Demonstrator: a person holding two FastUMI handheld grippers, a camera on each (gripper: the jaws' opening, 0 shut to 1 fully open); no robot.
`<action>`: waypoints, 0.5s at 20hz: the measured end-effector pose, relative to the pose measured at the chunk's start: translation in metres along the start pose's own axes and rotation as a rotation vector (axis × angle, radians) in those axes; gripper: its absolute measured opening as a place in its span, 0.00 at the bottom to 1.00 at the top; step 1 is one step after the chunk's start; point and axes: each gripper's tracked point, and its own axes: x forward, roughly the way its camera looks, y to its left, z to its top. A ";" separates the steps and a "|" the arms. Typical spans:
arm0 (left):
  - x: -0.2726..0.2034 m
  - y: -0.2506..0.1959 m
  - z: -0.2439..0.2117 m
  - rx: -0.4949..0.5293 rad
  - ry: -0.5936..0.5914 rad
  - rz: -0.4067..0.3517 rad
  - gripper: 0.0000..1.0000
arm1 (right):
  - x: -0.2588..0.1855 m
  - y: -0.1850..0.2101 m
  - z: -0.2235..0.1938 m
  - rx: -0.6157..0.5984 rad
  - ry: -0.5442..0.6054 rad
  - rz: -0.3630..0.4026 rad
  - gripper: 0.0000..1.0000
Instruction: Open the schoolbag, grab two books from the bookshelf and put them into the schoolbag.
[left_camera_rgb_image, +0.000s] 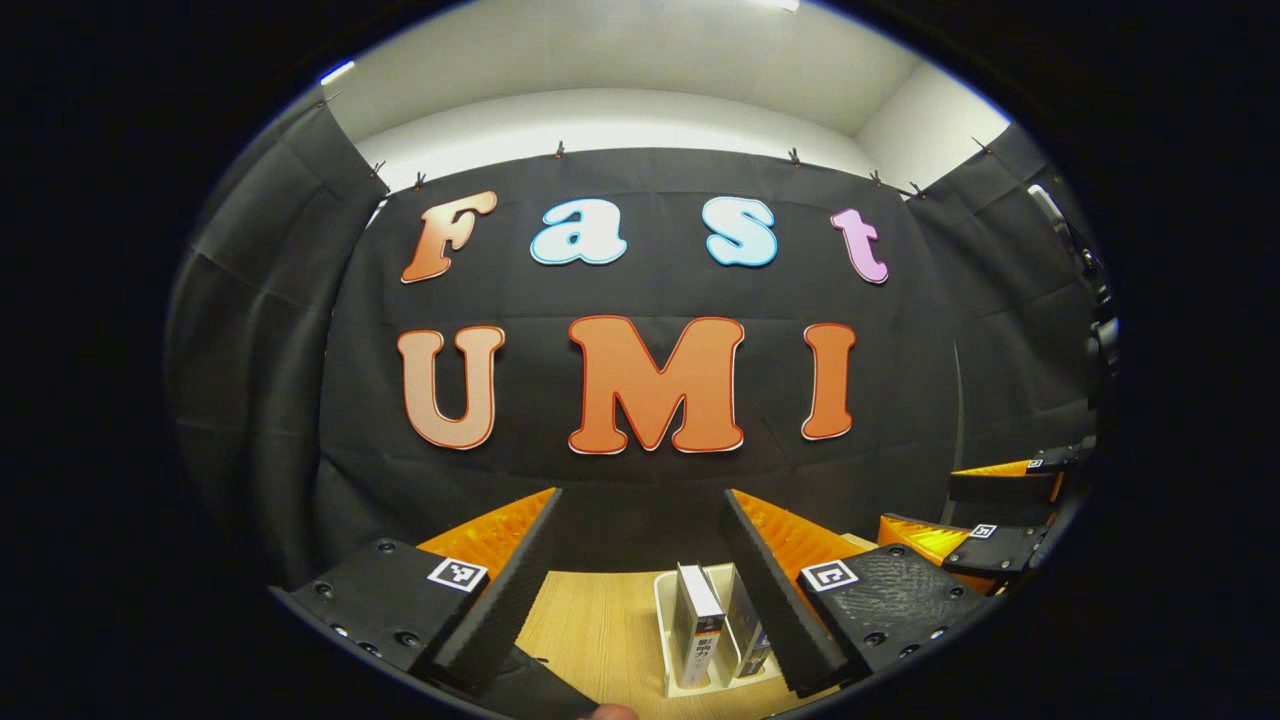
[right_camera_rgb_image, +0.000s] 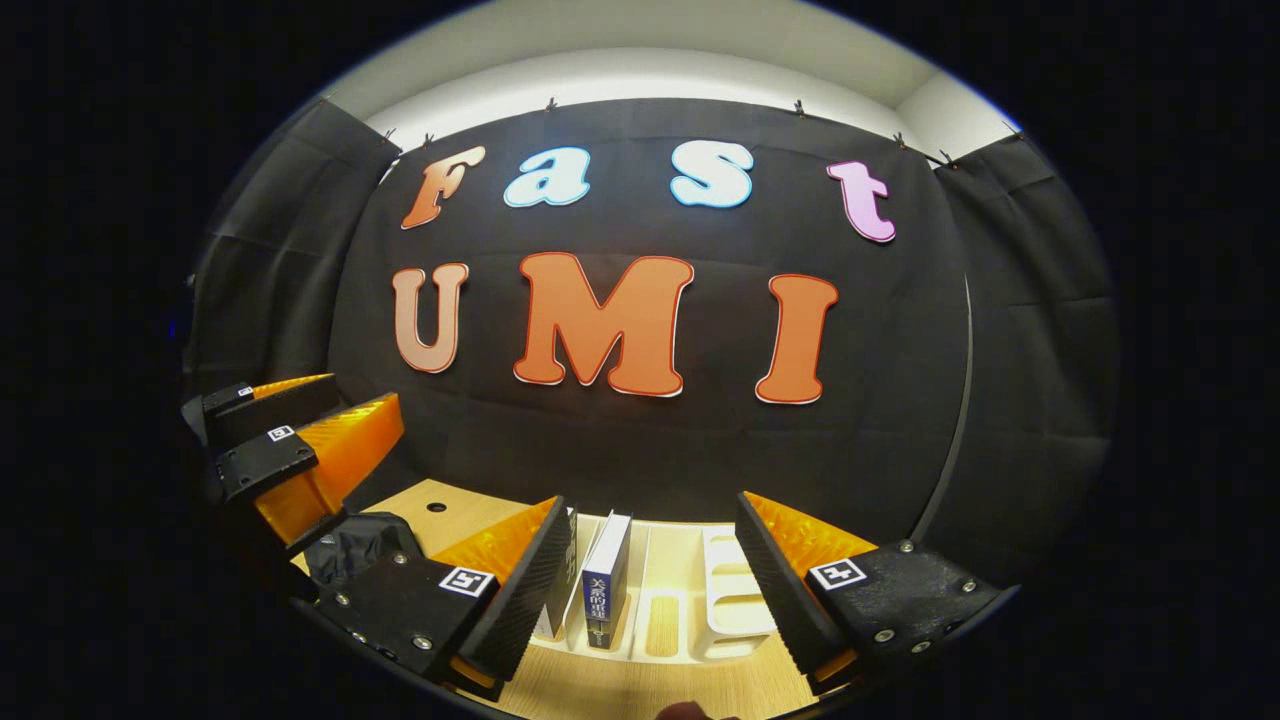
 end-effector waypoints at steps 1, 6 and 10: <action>-0.001 0.001 -0.001 -0.001 0.006 0.003 0.98 | 0.002 0.000 0.000 -0.001 0.001 -0.001 0.99; -0.004 0.001 -0.005 0.002 0.021 0.005 0.98 | 0.003 0.004 -0.003 -0.013 0.012 0.009 0.99; -0.004 0.004 -0.004 0.022 0.019 0.011 0.98 | 0.002 0.005 -0.003 -0.022 0.004 0.015 0.99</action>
